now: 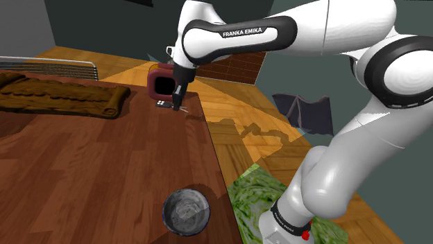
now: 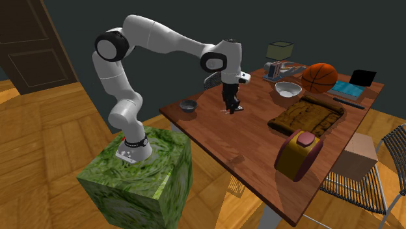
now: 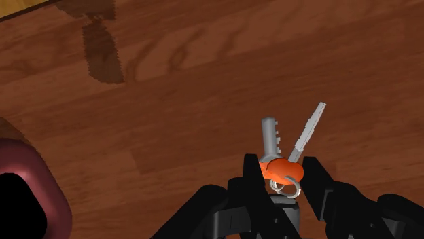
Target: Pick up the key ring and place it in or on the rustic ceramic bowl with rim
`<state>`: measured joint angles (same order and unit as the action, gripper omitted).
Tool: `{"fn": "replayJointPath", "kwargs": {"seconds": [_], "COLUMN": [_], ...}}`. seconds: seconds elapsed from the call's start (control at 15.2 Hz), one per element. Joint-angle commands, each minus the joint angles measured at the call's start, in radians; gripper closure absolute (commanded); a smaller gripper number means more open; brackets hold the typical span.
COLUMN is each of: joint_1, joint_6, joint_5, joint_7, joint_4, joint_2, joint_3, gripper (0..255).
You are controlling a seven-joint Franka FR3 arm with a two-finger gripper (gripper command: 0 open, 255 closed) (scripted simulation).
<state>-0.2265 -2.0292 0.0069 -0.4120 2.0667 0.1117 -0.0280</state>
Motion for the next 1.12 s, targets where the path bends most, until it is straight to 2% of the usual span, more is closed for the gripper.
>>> {"fn": "replayJointPath", "kwargs": {"seconds": [0.0, 0.13, 0.59, 1.06], "joint_1": [0.000, 0.000, -0.050, -0.113], "joint_6": [0.026, 0.049, 0.051, 0.090], "joint_5": [0.000, 0.000, 0.021, 0.072], "joint_7": [-0.001, -0.001, 0.103, 0.215], "joint_4": [-0.020, -0.039, 0.172, 0.327], "joint_2": [0.005, 0.009, 0.223, 0.421], "joint_3": [0.001, 0.001, -0.064, -0.146], "gripper": [255, 255, 255, 255]}}
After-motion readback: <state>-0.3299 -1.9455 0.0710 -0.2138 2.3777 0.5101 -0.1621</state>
